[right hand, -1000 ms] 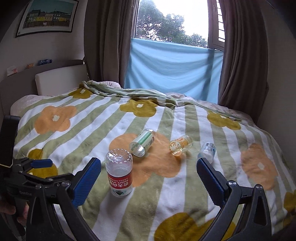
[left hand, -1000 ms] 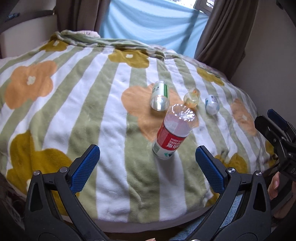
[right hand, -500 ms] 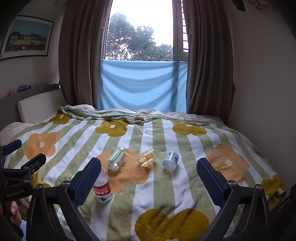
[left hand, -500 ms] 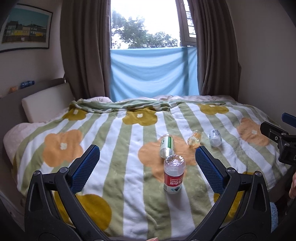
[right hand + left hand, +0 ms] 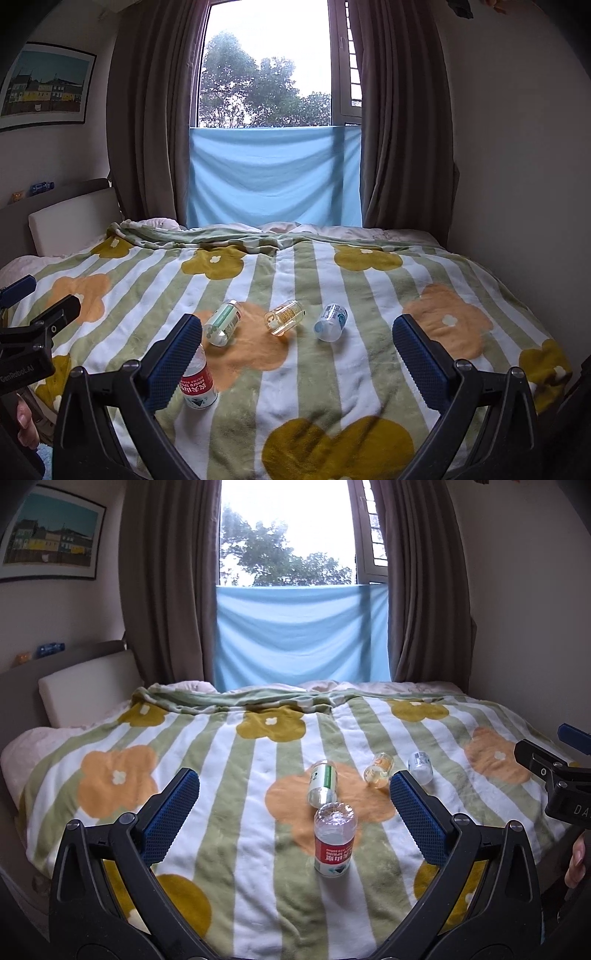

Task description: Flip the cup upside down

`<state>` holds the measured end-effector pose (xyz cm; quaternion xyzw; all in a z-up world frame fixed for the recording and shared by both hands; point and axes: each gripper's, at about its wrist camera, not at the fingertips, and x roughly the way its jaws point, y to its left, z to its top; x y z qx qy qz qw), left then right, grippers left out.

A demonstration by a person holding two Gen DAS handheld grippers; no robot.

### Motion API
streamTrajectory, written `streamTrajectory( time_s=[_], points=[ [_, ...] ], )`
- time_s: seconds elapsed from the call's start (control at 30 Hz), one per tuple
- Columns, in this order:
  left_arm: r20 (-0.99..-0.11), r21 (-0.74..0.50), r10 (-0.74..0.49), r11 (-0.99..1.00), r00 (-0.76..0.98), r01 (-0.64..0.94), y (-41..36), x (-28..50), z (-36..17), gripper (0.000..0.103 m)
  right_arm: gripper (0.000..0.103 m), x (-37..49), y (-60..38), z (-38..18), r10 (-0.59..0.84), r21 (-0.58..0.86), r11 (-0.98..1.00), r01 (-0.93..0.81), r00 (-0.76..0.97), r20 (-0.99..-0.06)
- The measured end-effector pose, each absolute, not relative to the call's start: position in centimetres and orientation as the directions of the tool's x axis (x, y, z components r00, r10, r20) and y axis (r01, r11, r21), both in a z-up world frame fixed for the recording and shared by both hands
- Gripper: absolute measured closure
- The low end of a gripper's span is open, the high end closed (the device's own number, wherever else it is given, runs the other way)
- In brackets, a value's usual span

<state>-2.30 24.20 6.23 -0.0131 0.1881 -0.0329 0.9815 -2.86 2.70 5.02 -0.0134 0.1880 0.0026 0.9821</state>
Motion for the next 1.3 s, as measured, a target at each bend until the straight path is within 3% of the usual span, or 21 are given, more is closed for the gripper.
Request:
streamTrajectory(
  time_s=[1.3],
  points=[
    [-0.351, -0.089, -0.092, 0.994, 0.932, 0.065, 23.93, -2.91, 6.75, 0.000, 0.000, -2.85, 2.30, 5.19, -0.003, -0.019, 1.000, -0.004, 0.931, -0.366]
  ],
)
